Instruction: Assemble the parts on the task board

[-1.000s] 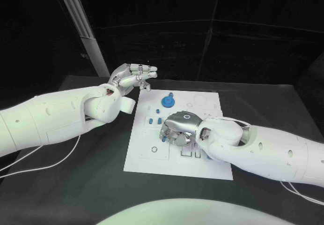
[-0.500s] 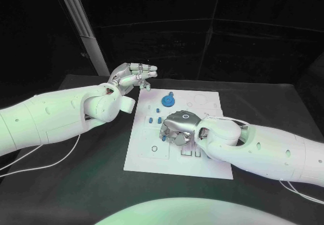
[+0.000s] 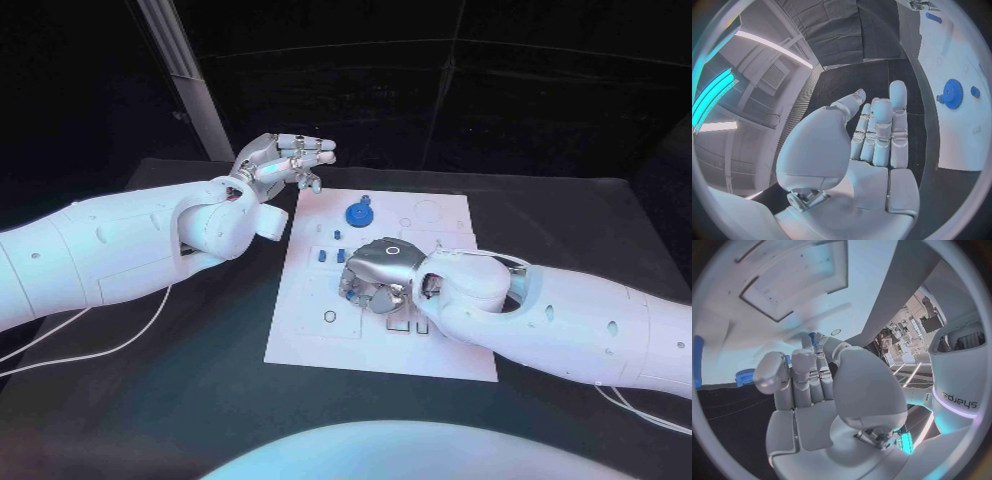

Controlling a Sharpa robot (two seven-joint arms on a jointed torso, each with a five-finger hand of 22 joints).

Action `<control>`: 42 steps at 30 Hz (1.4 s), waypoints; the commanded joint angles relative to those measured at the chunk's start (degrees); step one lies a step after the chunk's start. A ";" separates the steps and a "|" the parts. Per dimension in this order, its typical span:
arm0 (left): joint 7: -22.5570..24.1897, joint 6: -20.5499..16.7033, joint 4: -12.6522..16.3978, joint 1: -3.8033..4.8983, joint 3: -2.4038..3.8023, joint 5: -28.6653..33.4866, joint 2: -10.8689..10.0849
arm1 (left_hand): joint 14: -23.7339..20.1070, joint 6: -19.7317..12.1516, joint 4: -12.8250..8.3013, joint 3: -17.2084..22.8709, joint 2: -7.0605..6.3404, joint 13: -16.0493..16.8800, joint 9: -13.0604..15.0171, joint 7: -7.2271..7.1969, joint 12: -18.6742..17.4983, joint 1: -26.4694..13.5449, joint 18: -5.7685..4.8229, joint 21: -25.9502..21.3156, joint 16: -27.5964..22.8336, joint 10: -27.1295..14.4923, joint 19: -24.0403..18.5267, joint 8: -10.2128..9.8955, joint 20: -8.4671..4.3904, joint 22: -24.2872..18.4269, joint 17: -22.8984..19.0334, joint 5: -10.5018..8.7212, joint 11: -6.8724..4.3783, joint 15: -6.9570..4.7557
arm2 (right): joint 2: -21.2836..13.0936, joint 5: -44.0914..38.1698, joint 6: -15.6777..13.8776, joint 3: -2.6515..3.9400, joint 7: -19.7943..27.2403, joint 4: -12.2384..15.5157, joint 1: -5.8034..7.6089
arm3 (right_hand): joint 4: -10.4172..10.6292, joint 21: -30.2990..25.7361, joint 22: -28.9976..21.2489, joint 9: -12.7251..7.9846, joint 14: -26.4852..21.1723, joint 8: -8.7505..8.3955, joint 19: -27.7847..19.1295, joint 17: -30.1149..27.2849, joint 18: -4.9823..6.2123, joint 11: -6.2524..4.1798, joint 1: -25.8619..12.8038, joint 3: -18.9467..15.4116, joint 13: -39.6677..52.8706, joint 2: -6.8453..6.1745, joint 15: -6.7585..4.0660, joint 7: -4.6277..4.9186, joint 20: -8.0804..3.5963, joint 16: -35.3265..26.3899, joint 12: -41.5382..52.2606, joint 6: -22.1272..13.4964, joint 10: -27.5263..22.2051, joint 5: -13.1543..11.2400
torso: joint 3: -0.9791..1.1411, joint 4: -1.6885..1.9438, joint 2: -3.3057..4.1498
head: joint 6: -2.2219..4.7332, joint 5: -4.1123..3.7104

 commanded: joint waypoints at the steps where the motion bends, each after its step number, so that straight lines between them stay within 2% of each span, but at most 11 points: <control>1: 0.04 0.83 0.07 0.10 0.04 0.20 -0.03 | -0.39 -0.28 -0.42 -0.03 0.28 0.03 -0.06 -0.01 0.24 0.28 0.32 -0.20 -0.20 -0.35 -0.19 -0.07 0.14 -0.09 -0.09 0.37 0.01 0.08 | -0.09 -0.79 -2.22 -0.03 -0.20 -0.19 0.00 | 0.30 -2.58 -4.45 -0.34 -1.42 -0.35 -2.25 -4.40 0.53 1.26 -1.09 -1.08 -1.15 -1.55 0.78 0.94 0.67 -2.55 -1.66 -3.76 -3.43 -0.27 | 0.03 0.00 -0.02 | 0.15 -0.05; 4: -0.01 0.90 0.06 0.10 0.04 0.20 -0.03 | -0.39 -0.28 -0.42 -0.03 0.28 0.03 -0.06 -0.01 0.24 0.28 0.32 -0.20 -0.20 -0.35 -0.19 -0.07 0.14 -0.09 -0.09 0.37 0.01 0.08 | -0.26 -0.92 -5.14 -0.04 -0.50 -0.14 0.00 | 0.35 -5.90 -10.03 -0.25 -2.52 -0.27 -4.83 -8.02 1.62 1.75 -1.21 -1.77 -1.95 -2.09 1.13 1.10 1.31 -4.94 -1.97 -6.54 -5.39 0.07 | 0.06 0.01 -0.01 | 0.25 -0.06; 12: -0.15 1.10 -0.01 0.10 0.04 0.20 -0.09 | -0.39 -0.28 -0.42 -0.03 0.28 0.03 -0.06 -0.01 0.24 0.28 0.32 -0.20 -0.20 -0.35 -0.19 -0.07 0.14 -0.09 -0.09 0.37 0.01 0.08 | -2.15 -0.44 -11.23 -0.04 0.22 1.47 -0.03 | 0.54 -5.90 -9.68 -0.01 -1.60 0.07 -4.45 -6.01 1.60 1.54 -1.17 -2.16 -2.16 -2.02 1.00 0.92 1.36 -4.19 -0.85 -6.80 -4.93 1.37 | 0.07 0.00 -0.03 | 0.56 -0.21; 17: -0.26 1.28 -0.04 0.10 0.03 0.20 -0.21 | -0.39 -0.28 -0.42 -0.03 0.28 0.03 -0.06 -0.01 0.24 0.28 0.32 -0.20 -0.20 -0.35 -0.19 -0.07 0.14 -0.09 -0.09 0.37 0.01 0.08 | -6.34 1.24 -13.37 0.02 0.34 4.65 0.00 | 0.61 -5.34 -8.72 0.09 -1.20 0.24 -3.79 -5.30 1.42 1.32 -1.07 -2.20 -2.18 -1.99 0.83 0.77 1.25 -3.86 -0.06 -6.33 -4.22 1.73 | 0.04 -0.09 -0.13 | 0.66 -0.26; 22: -0.36 1.40 -0.02 0.09 0.02 0.20 -0.36 | -0.41 -0.32 -0.44 -0.02 0.31 0.03 -0.06 0.00 0.30 0.29 0.31 -0.24 -0.19 -0.44 -0.19 -0.07 0.16 -0.11 -0.12 0.38 0.02 0.10 | -11.47 3.94 -12.04 0.38 -1.01 6.98 1.19 | 0.68 -4.80 -7.78 0.12 -1.20 0.27 -3.24 -5.72 1.22 1.18 -1.15 -2.39 -2.21 -2.24 0.71 0.63 1.24 -4.12 0.36 -6.09 -3.83 1.79 | -0.01 -0.11 -0.12 | 1.05 -0.65; 25: -0.39 1.48 -0.04 0.09 0.02 0.20 -0.39 | -0.41 -0.32 -0.44 -0.02 0.31 0.03 -0.06 0.00 0.30 0.29 0.31 -0.24 -0.19 -0.44 -0.19 -0.07 0.16 -0.11 -0.12 0.38 0.02 0.10 | -13.89 4.62 -10.27 0.85 -1.66 6.58 2.51 | 1.01 -4.22 -6.87 -0.11 -0.73 -0.21 -2.55 -4.56 1.03 0.99 -1.69 -3.19 -2.40 -3.09 0.69 0.39 1.29 -3.61 0.86 -7.47 -3.55 2.23 | -0.01 -0.17 -0.11 | 1.40 -1.04; 26: -0.40 1.52 -0.03 0.09 0.02 0.20 -0.38 | -0.41 -0.32 -0.44 -0.02 0.31 0.03 -0.06 0.00 0.30 0.29 0.31 -0.24 -0.19 -0.44 -0.19 -0.07 0.16 -0.11 -0.12 0.38 0.02 0.10 | -14.43 4.66 -9.72 0.93 -1.87 6.32 2.81 | 1.11 -4.20 -6.87 -0.13 -0.62 -0.23 -2.49 -4.41 1.02 0.98 -1.89 -3.53 -2.50 -3.38 0.73 0.33 1.32 -3.54 0.77 -7.83 -3.90 2.49 | -0.01 -0.09 -0.07 | 1.53 -1.26; 32: -0.46 1.72 -0.06 0.09 0.01 0.20 -0.31 | -0.43 -0.29 -0.47 0.01 0.35 0.03 -0.05 -0.02 0.35 0.35 0.31 -0.25 -0.20 -0.47 -0.18 -0.03 0.17 -0.12 -0.18 0.39 0.02 0.11 | -16.08 4.09 -7.04 1.13 -3.07 4.75 3.65 | 1.58 -4.49 -7.31 -0.07 -0.38 -0.12 -2.47 -4.33 1.07 0.92 -2.31 -5.93 -2.62 -4.17 0.76 0.11 1.39 -3.63 0.21 -8.89 -5.92 3.50 | 0.04 0.07 0.01 | 1.88 -1.61; 35: -0.56 1.92 -0.08 0.09 0.01 0.20 -0.30 | -0.43 -0.29 -0.47 0.01 0.35 0.03 -0.05 -0.02 0.35 0.35 0.31 -0.25 -0.20 -0.47 -0.18 -0.03 0.17 -0.12 -0.18 0.39 0.02 0.11 | -16.22 3.71 -6.29 1.15 -3.32 4.25 3.78 | 1.56 -4.52 -7.35 -0.05 -0.32 -0.11 -2.45 -4.21 1.06 0.93 -2.05 -6.39 -2.63 -4.09 0.78 0.07 1.41 -3.61 0.09 -9.04 -6.38 3.48 | 0.05 0.04 0.03 | 2.03 -1.66; 42: -0.73 2.23 -0.06 0.09 0.00 0.20 -0.29 | -0.43 -0.29 -0.47 0.01 0.35 0.03 -0.05 -0.02 0.35 0.35 0.31 -0.25 -0.20 -0.47 -0.18 -0.03 0.17 -0.12 -0.18 0.39 0.02 0.11 | -16.04 2.58 -3.57 1.17 -3.70 3.25 3.87 | 1.48 -4.64 -7.52 0.04 -0.21 0.07 -2.43 -4.09 1.06 1.11 -1.42 -7.26 -2.59 -3.77 0.91 0.21 1.50 -3.62 -0.01 -8.90 -7.16 3.41 | 0.00 0.06 0.05 | 1.86 -1.64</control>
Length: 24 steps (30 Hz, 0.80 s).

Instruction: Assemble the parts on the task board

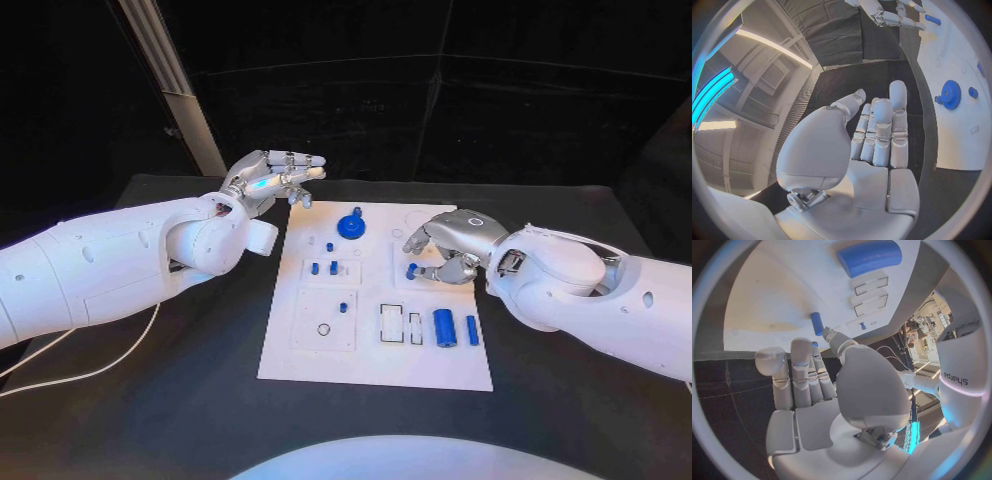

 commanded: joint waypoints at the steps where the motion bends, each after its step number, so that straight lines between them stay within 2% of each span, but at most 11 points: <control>1: -0.04 1.12 0.04 0.10 0.04 0.19 0.00 | -0.43 -0.29 -0.47 0.01 0.35 0.03 -0.06 -0.02 0.36 0.35 0.31 -0.26 -0.21 -0.47 -0.19 -0.03 0.17 -0.05 -0.05 0.39 0.01 0.11 | 0.19 -1.00 3.68 0.05 -0.78 -0.21 0.14 | 0.00 -0.34 -0.13 0.13 0.36 0.08 0.31 0.07 0.13 0.10 0.82 -0.37 0.00 0.21 0.17 0.16 -0.01 0.17 -0.06 0.09 -0.39 0.22 | -0.04 0.03 0.04 | -0.12 0.08; 10: -0.13 1.16 -0.03 0.10 0.03 0.19 -0.03 | -0.43 -0.29 -0.47 0.01 0.35 0.03 -0.06 -0.02 0.36 0.35 0.31 -0.26 -0.21 -0.47 -0.19 -0.03 0.17 -0.05 -0.05 0.39 0.01 0.11 | 1.40 -1.32 7.18 0.03 -0.18 -0.93 0.14 | 0.12 -0.13 0.25 0.48 0.70 1.01 0.67 1.29 0.08 -0.20 1.89 -0.67 0.08 1.58 -0.05 -0.14 -0.10 0.71 1.62 2.98 2.41 0.55 | 0.00 0.07 0.02 | -0.43 0.12; 19: -0.22 1.15 -0.12 0.10 0.03 0.19 0.00 | -0.43 -0.29 -0.47 0.01 0.35 0.03 -0.06 -0.02 0.36 0.35 0.31 -0.26 -0.21 -0.47 -0.19 -0.03 0.17 -0.05 -0.05 0.39 0.01 0.11 | 1.94 -1.10 7.64 0.02 0.83 -0.78 0.13 | 0.41 1.55 3.03 0.69 1.53 1.75 1.92 4.81 -0.38 -0.92 2.53 0.57 0.09 2.84 -0.60 -0.64 -0.56 2.75 2.25 5.77 5.54 0.45 | 0.02 -0.01 0.03 | -0.55 0.16; 21: -0.25 1.17 -0.13 0.09 0.03 0.19 0.02 | -0.43 -0.29 -0.47 0.01 0.35 0.03 -0.06 -0.02 0.36 0.35 0.31 -0.26 -0.21 -0.47 -0.19 -0.03 0.17 -0.05 -0.05 0.39 0.01 0.11 | 1.99 -1.07 7.69 0.02 0.82 -0.79 0.13 | 0.37 1.92 3.61 0.77 1.65 2.00 2.18 5.47 -0.47 -1.16 2.86 1.06 0.14 3.22 -0.81 -0.80 -0.73 3.18 2.38 6.63 6.54 0.11 | 0.02 0.00 0.04 | -0.61 0.12; 24: -0.29 1.18 -0.17 0.09 0.03 0.19 0.06 | -0.43 -0.29 -0.47 0.01 0.35 0.03 -0.06 -0.02 0.36 0.35 0.31 -0.26 -0.21 -0.47 -0.19 -0.03 0.17 -0.05 -0.05 0.39 0.01 0.11 | 2.03 -1.05 7.70 0.02 0.64 -0.93 0.13 | -0.07 2.46 4.40 1.01 1.76 2.55 2.51 6.35 -0.59 -1.66 3.94 2.26 0.28 4.13 -1.24 -1.20 -1.10 3.75 2.57 8.34 8.33 -1.79 | 0.01 0.01 0.02 | -0.63 0.07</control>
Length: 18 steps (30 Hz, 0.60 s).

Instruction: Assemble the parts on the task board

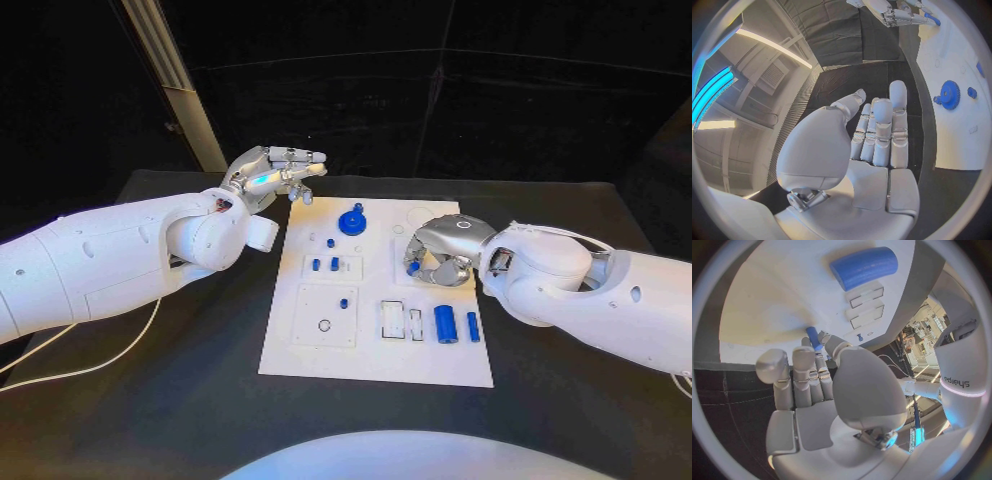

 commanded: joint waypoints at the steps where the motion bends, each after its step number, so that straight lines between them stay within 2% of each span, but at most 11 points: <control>1: 0.06 0.77 -0.04 0.09 0.03 0.19 0.08 | -0.43 -0.30 -0.47 0.01 0.35 0.03 -0.06 -0.01 0.36 0.35 0.31 -0.26 -0.21 -0.47 -0.19 -0.03 0.17 -0.07 -0.06 0.39 0.01 0.11 | 0.08 -0.34 0.90 0.02 0.41 -0.10 0.09 | -0.44 0.63 0.71 0.27 0.41 0.61 0.53 0.71 -0.61 -0.52 0.79 1.02 0.22 0.89 -0.44 -0.34 -0.21 0.61 0.43 1.44 1.59 -1.20 | 0.01 -0.03 -0.01 | -0.04 -0.12; 6: -0.02 0.79 -0.11 0.09 0.03 0.19 0.14 | -0.39 -0.27 -0.51 0.03 0.41 0.03 -0.04 -0.01 0.48 0.40 0.32 -0.30 -0.12 -0.58 -0.17 0.03 0.19 -0.10 0.03 0.39 0.03 0.12 | 0.11 -0.73 -0.80 0.02 -0.17 -0.20 0.09 | -1.49 1.30 1.69 0.65 0.42 1.22 0.89 1.61 -0.78 -1.07 2.36 2.85 0.42 2.19 -0.98 -0.69 -0.79 1.19 0.43 3.36 3.56 -3.30 | 0.00 -0.01 -0.01 | -0.09 -0.09; 8: -0.05 0.80 -0.13 0.09 0.03 0.19 0.15 | -0.39 -0.27 -0.51 0.03 0.41 0.03 -0.04 -0.01 0.48 0.40 0.32 -0.30 -0.12 -0.58 -0.17 0.03 0.19 -0.10 0.03 0.39 0.03 0.12 | 0.10 -0.99 -2.44 0.02 -0.27 -0.09 0.09 | -1.83 1.62 2.20 0.74 0.43 1.29 1.06 2.00 -0.87 -1.15 2.73 3.61 0.46 2.65 -1.08 -0.71 -0.93 1.44 0.27 3.75 4.07 -3.81 | 0.01 -0.03 -0.04 | -0.14 -0.08; 13: -0.09 0.82 -0.16 0.08 0.03 0.19 0.15 | -0.39 -0.27 -0.51 0.03 0.41 0.03 -0.04 -0.01 0.48 0.40 0.32 -0.30 -0.12 -0.58 -0.17 0.03 0.19 -0.10 0.03 0.39 0.03 0.12 | -0.29 -0.79 -6.06 0.03 0.31 0.76 0.08 | -2.31 1.87 2.55 0.80 0.42 1.22 1.15 2.36 -0.94 -1.15 2.97 4.56 0.48 2.82 -1.11 -0.62 -1.03 1.69 -0.09 3.97 4.49 -4.03 | 0.02 -0.07 -0.06 | -0.08 -0.08; 18: -0.08 0.81 -0.21 0.07 0.02 0.19 0.17 | -0.39 -0.27 -0.51 0.03 0.41 0.03 -0.04 -0.01 0.48 0.40 0.32 -0.30 -0.12 -0.58 -0.17 0.03 0.19 -0.10 0.03 0.39 0.03 0.12 | -1.79 1.84 -8.39 0.09 1.08 3.01 0.10 | -2.64 2.00 2.72 0.78 0.41 1.07 1.18 2.55 -0.97 -1.07 2.98 4.85 0.47 2.46 -1.09 -0.48 -1.05 1.82 -0.35 3.88 4.53 -4.02 | -0.02 -0.03 -0.12 | -0.03 -0.13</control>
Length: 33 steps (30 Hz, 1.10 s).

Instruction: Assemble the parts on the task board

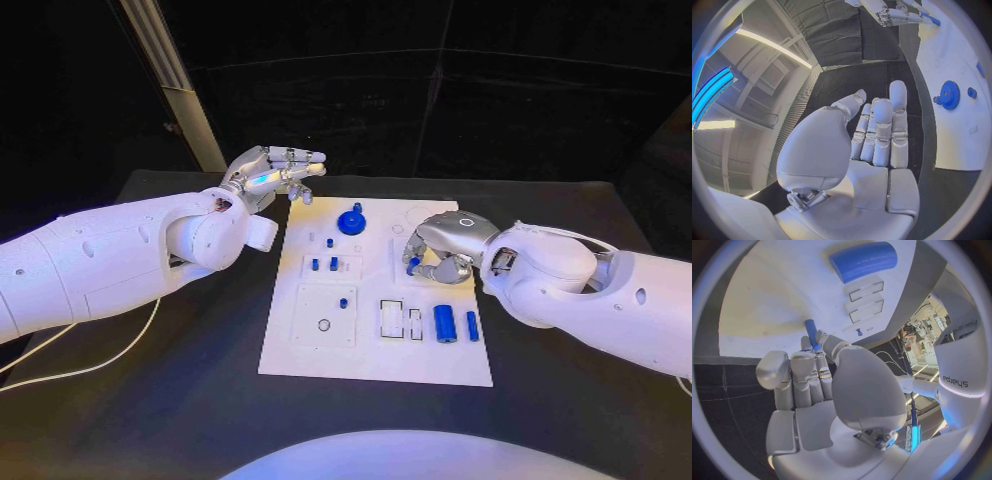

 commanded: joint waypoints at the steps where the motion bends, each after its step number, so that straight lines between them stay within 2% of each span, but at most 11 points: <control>1: 0.13 0.71 -0.02 0.06 0.03 0.18 0.07 | -0.39 -0.27 -0.35 -0.13 0.17 0.03 -0.04 -0.01 0.19 0.17 0.32 -0.30 -0.12 -0.38 -0.17 0.03 0.19 -0.06 0.03 0.39 -0.18 0.12 | -0.97 2.52 -4.94 0.19 1.27 1.78 0.12 | -0.11 0.24 0.07 0.00 0.16 -0.04 0.19 0.11 -0.97 -0.76 0.92 0.31 -0.03 0.42 -0.40 0.12 -0.05 0.21 -0.31 0.23 1.17 -0.02 | -0.07 0.06 -0.04 | 0.10 -0.04; 4: 0.16 0.72 -0.05 0.06 0.03 0.18 0.11 | -0.39 -0.27 -0.35 -0.13 0.17 0.03 -0.04 -0.01 0.19 0.17 0.32 -0.30 -0.12 -0.38 -0.17 0.03 0.19 -0.06 0.03 0.39 -0.18 0.12 | -2.53 4.46 -5.82 0.70 1.83 3.84 0.13 | -0.30 0.27 0.07 -0.01 0.13 -0.12 0.17 0.08 -0.97 -0.71 0.93 0.48 -0.04 0.25 -0.38 0.19 -0.04 0.22 -0.46 0.19 1.18 0.12 | -0.10 0.22 0.02 | 0.22 -0.05; 9: 0.18 0.71 -0.22 0.05 0.02 0.18 0.14 | -0.39 -0.27 -0.35 -0.13 0.17 0.03 -0.04 -0.01 0.19 0.17 0.32 -0.30 -0.12 -0.38 -0.17 0.03 0.19 -0.06 0.03 0.39 -0.18 0.12 | -3.80 6.91 -6.62 1.05 2.57 6.43 0.13 | -0.41 0.35 0.21 -0.02 0.12 -0.19 0.20 0.13 -0.99 -0.66 0.87 0.59 -0.03 0.11 -0.35 0.24 -0.03 0.26 -0.58 0.17 1.19 0.26 | -0.04 0.05 -0.01 | 0.15 0.23; 15: 0.22 0.82 -0.39 0.04 0.02 0.18 0.43 | -0.39 -0.27 -0.35 -0.13 0.17 0.03 -0.04 -0.01 0.19 0.17 0.32 -0.30 -0.12 -0.38 -0.17 0.03 0.19 -0.06 0.03 0.39 -0.18 0.12 | -1.63 9.06 -7.06 1.14 4.33 7.55 0.12 | -0.45 0.35 0.17 -0.03 0.11 -0.26 0.17 0.18 -0.98 -0.61 0.75 0.65 -0.03 0.00 -0.32 0.30 -0.01 0.30 -0.70 0.12 1.18 0.39 | -0.11 0.16 0.00 | 0.28 0.08; 22: 0.24 0.89 -0.49 0.03 0.02 0.18 0.74 | -0.39 -0.27 -0.35 -0.13 0.17 0.03 -0.04 -0.01 0.19 0.17 0.32 -0.30 -0.12 -0.38 -0.17 0.03 0.19 -0.06 0.03 0.39 -0.18 0.12 | 4.06 9.94 -5.82 0.99 6.59 6.04 -0.25 | -0.53 0.34 0.09 -0.06 0.11 -0.41 0.10 0.38 -0.97 -0.55 0.60 0.85 -0.03 -0.03 -0.27 0.36 0.02 0.43 -0.92 0.03 1.16 0.76 | -0.06 0.17 0.08 | 0.00 0.43; 28: 0.20 0.98 -0.44 0.03 0.02 0.18 0.98 | -0.40 -0.30 -0.38 -0.12 0.20 0.03 -0.04 0.00 0.30 0.20 0.32 -0.33 -0.10 -0.47 -0.16 0.05 0.20 -0.08 -0.02 0.39 -0.17 0.13 | 8.36 10.12 -3.78 0.71 8.13 4.24 -1.70 | -0.60 0.34 0.05 -0.10 0.09 -0.57 0.03 0.38 -0.95 -0.47 0.46 0.97 -0.03 -0.07 -0.22 0.45 0.05 0.47 -1.14 -0.12 1.06 1.05 | -0.18 0.26 0.06 | -0.19 0.76; 33: 0.21 0.98 -0.35 0.04 0.02 0.18 1.00 | -0.40 -0.30 -0.38 -0.12 0.20 0.03 -0.04 0.00 0.30 0.20 0.32 -0.33 -0.10 -0.47 -0.16 0.05 0.20 -0.08 -0.02 0.39 -0.17 0.13 | 10.90 8.99 -2.08 0.03 8.14 2.59 -2.83 | -0.62 0.37 0.08 -0.12 0.07 -0.69 0.00 0.47 -0.96 -0.40 0.16 0.91 -0.03 -0.26 -0.15 0.51 0.10 0.54 -1.34 -0.20 0.99 1.33 | -0.12 0.12 0.09 | -0.37 1.29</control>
